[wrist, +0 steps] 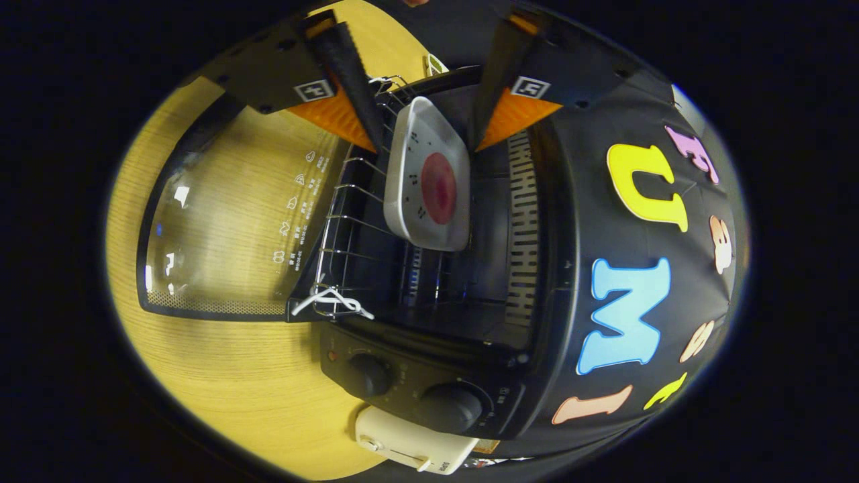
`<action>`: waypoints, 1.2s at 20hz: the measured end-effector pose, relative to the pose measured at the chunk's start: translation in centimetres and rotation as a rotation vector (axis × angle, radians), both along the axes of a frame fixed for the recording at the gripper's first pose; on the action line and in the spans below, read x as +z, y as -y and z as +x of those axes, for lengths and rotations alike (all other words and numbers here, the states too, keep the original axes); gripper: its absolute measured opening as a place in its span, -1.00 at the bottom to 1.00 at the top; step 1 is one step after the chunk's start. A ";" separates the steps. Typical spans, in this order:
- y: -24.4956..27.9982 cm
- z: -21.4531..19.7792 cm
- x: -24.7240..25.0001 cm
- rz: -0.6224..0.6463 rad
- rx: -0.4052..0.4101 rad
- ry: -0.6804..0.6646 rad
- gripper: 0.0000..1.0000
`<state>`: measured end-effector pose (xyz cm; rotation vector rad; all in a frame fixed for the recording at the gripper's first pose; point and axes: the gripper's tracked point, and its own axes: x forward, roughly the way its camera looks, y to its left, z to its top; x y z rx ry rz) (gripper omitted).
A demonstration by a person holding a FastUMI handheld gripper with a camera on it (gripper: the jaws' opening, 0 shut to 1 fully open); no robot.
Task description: Open the toaster oven, put the food inside, and close the toaster oven door.
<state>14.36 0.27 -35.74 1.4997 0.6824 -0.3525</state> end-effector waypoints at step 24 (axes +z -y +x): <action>0.6 -15.5 -0.6 -0.597 0.747 0.032 0.95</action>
